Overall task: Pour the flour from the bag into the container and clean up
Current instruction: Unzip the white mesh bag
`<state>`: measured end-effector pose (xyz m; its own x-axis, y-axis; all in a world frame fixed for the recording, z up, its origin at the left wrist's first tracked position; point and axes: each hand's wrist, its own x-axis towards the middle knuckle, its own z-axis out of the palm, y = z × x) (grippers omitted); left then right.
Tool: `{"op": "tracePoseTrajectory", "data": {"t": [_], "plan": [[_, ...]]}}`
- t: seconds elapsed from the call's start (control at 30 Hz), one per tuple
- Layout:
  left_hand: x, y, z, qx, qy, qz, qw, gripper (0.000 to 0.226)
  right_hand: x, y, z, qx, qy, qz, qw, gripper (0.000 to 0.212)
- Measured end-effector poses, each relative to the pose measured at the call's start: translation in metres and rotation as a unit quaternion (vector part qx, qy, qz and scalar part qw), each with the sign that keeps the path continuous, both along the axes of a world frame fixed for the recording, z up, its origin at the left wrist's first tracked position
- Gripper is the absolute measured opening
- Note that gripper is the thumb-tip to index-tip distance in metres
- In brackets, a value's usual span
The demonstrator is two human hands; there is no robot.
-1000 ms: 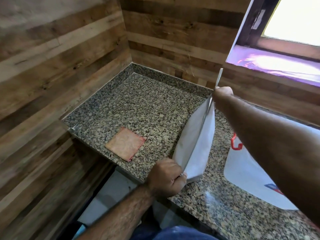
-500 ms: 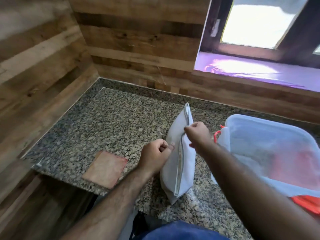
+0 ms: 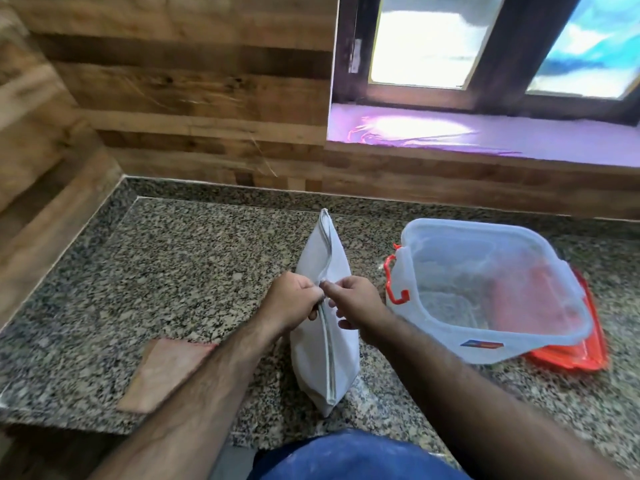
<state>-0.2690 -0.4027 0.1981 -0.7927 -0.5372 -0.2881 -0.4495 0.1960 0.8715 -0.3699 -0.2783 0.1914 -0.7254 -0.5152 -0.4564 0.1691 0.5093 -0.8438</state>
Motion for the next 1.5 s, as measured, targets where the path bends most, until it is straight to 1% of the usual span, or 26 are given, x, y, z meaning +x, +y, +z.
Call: {"op": "tracePoseTrajectory", "data": {"t": [0.07,0.1,0.17,0.2,0.27,0.3,0.33,0.4,0.5,0.53,0.6,0.67,0.73,0.8,0.87,0.9,0.93,1.0,1.07,1.1,1.2,1.27,1.33,1.4,1.47,1.5], "plan": [[0.002,0.0,0.002,0.062,0.016,0.006,0.998,0.027,0.002,-0.002,-0.001,-0.02,-0.037,0.001,0.999,0.04],[0.003,0.0,0.002,0.086,0.023,0.009,0.996,0.027,0.003,-0.003,-0.002,-0.025,-0.037,0.003,0.999,0.041],[0.005,-0.001,0.0,0.118,0.033,0.013,0.992,0.03,0.004,-0.006,-0.004,-0.029,0.005,0.015,0.999,0.051],[0.007,-0.002,-0.003,0.128,0.038,0.013,0.991,0.035,0.004,-0.007,-0.005,-0.023,0.035,0.024,0.999,0.048],[0.012,-0.005,-0.006,0.146,0.05,0.021,0.988,0.041,0.005,-0.008,-0.005,-0.002,0.078,0.05,0.996,0.028],[0.016,-0.008,-0.007,0.155,0.061,0.03,0.986,0.038,0.006,-0.009,-0.005,0.018,0.1,0.071,0.992,0.02],[0.019,-0.011,-0.009,0.167,0.075,0.04,0.982,0.034,0.009,-0.01,-0.003,0.043,0.133,0.098,0.985,0.018],[0.027,-0.019,-0.012,0.192,0.1,0.062,0.974,0.029,0.021,-0.013,0.002,0.101,0.214,0.145,0.961,0.028],[0.04,-0.027,-0.021,0.216,0.131,0.111,0.961,0.028,0.04,-0.013,0.01,0.206,0.308,0.16,0.915,0.061],[0.044,-0.029,-0.025,0.212,0.14,0.129,0.959,0.029,0.043,-0.013,0.013,0.243,0.331,0.169,0.896,0.061],[0.049,-0.03,-0.029,0.205,0.151,0.151,0.955,0.034,0.045,-0.013,0.021,0.298,0.353,0.196,0.865,0.042],[0.052,-0.03,-0.026,0.203,0.156,0.149,0.955,0.036,0.043,-0.013,0.033,0.322,0.357,0.19,0.856,0.029],[0.052,-0.029,-0.022,0.192,0.157,0.136,0.959,0.032,0.035,-0.009,0.043,0.337,0.351,0.146,0.861,0.023],[0.05,-0.029,-0.022,0.183,0.154,0.131,0.962,0.028,0.025,0.0,0.051,0.359,0.34,0.121,0.861,0.025],[0.047,-0.03,-0.023,0.174,0.151,0.128,0.964,0.029,0.015,0.01,0.053,0.369,0.326,0.133,0.86,0.026],[0.046,-0.029,-0.023,0.17,0.149,0.127,0.966,0.029,0.009,0.013,0.051,0.355,0.311,0.151,0.868,0.027],[0.044,-0.028,-0.022,0.169,0.15,0.124,0.966,0.028,0.006,0.015,0.05,0.322,0.284,0.175,0.886,0.028],[0.038,-0.023,-0.019,0.173,0.155,0.112,0.966,0.025,0.005,0.011,0.048,0.215,0.197,0.207,0.934,0.028],[0.028,-0.016,-0.017,0.167,0.142,0.09,0.971,0.023,0.004,0.002,0.048,0.141,0.13,0.179,0.965,0.035],[0.023,-0.013,-0.016,0.153,0.126,0.071,0.978,0.024,0.001,-0.004,0.045,0.137,0.125,0.149,0.971,0.043],[0.008,-0.002,-0.014,0.055,0.062,-0.036,0.996,0.031,-0.014,-0.02,0.039,0.194,0.173,0.079,0.962,0.086],[0.004,0.006,-0.011,-0.015,0.046,-0.101,0.994,0.035,-0.022,-0.029,0.04,0.213,0.143,0.049,0.965,0.103],[0.002,0.008,-0.013,-0.042,0.048,-0.114,0.991,0.035,-0.027,-0.035,0.041,0.205,0.089,0.038,0.974,0.104],[0.004,0.003,-0.016,-0.027,0.038,-0.135,0.99,0.031,-0.027,-0.04,0.041,0.186,0.038,0.023,0.981,0.105],[0.007,-0.003,-0.017,0.012,0.022,-0.194,0.981,0.024,-0.023,-0.047,0.043,0.202,0.035,0.031,0.978,0.102],[0.01,-0.005,-0.017,0.023,0.017,-0.223,0.974,0.021,-0.022,-0.051,0.044,0.231,0.06,0.053,0.97,0.095]]}}
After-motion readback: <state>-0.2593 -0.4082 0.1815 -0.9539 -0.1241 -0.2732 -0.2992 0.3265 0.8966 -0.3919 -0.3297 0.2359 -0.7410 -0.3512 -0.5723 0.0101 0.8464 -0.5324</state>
